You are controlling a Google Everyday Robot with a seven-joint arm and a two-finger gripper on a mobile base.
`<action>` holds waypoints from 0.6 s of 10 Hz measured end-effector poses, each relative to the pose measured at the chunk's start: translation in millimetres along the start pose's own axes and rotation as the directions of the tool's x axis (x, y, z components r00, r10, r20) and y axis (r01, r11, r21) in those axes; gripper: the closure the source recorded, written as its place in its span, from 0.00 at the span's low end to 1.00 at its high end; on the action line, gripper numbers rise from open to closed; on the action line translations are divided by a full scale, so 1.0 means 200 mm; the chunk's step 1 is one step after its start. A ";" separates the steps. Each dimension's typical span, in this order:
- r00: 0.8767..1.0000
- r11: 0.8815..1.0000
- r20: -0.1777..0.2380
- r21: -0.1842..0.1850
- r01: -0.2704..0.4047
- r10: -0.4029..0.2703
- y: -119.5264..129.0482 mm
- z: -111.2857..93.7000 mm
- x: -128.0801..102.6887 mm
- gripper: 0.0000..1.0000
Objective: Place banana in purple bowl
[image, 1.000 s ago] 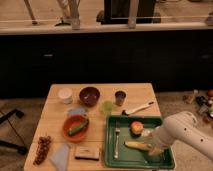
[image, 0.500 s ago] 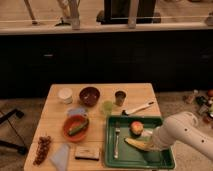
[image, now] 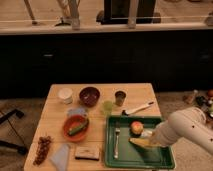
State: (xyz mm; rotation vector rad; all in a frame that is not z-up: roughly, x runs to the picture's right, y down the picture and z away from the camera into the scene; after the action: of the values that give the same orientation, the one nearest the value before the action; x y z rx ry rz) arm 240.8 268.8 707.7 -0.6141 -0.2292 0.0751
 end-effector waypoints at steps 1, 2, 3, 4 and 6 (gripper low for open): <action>1.000 1.000 0.015 0.001 0.018 -0.018 0.01 0.03 0.00 0.52; 0.998 1.000 0.054 0.004 0.025 -0.025 0.04 0.04 0.02 0.39; 0.998 1.000 0.064 0.004 0.023 -0.023 0.04 0.04 0.03 0.31; 0.997 1.000 0.074 -0.002 0.031 -0.030 0.04 0.05 0.02 0.23; 0.995 0.998 0.093 -0.037 0.041 -0.038 0.05 0.08 0.02 0.20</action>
State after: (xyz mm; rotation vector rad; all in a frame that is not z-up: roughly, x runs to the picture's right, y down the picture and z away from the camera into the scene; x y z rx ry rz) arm 241.5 286.7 715.8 -0.6457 -0.3330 0.0611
